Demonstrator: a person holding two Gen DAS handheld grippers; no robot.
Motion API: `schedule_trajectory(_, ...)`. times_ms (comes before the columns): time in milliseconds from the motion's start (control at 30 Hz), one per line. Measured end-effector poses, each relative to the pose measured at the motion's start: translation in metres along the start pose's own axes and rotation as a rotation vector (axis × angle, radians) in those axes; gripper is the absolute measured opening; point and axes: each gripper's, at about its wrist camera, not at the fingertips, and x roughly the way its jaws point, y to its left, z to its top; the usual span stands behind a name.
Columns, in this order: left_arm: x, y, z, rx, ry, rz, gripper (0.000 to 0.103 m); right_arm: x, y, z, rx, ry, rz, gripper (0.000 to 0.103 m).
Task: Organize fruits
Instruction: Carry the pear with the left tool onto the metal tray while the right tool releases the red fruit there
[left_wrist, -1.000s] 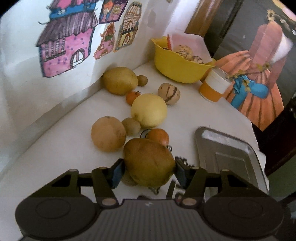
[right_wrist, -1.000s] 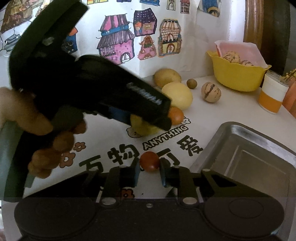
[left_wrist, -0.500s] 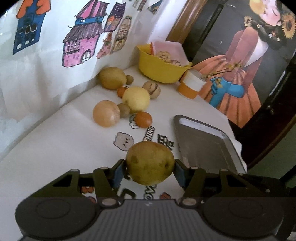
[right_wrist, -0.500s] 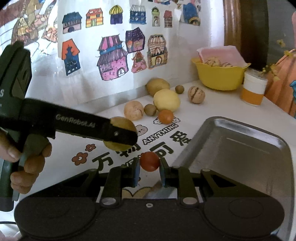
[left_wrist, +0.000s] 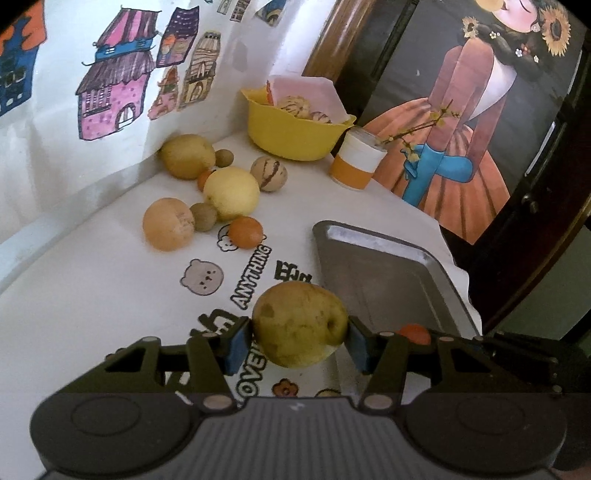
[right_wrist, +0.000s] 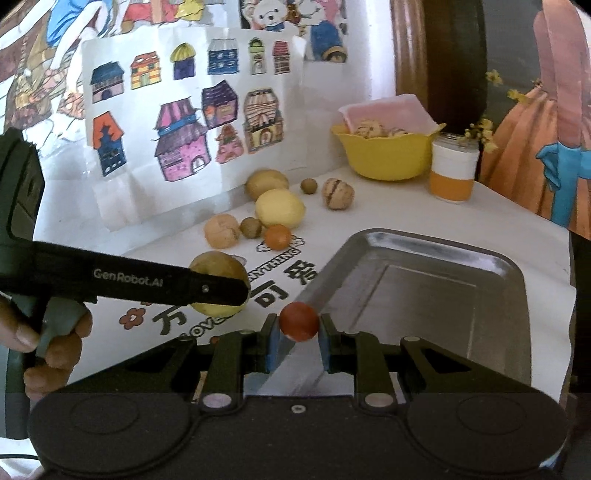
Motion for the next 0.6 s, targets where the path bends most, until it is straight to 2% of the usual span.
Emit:
schedule_trajectory(200, 0.017, -0.014, 0.014, -0.003, -0.008, -0.036, 0.058, 0.002, -0.019, 0.007, 0.017, -0.016, -0.029, 0.024)
schedule_trajectory(467, 0.066, -0.041, 0.042, 0.037, -0.04, -0.088, 0.058, 0.023, -0.069, 0.026, 0.04, 0.004, -0.107, 0.025)
schedule_trajectory(600, 0.091, -0.054, 0.049, 0.069, -0.008, -0.118, 0.058, 0.042, -0.097, 0.028, 0.087, 0.034, -0.132, 0.025)
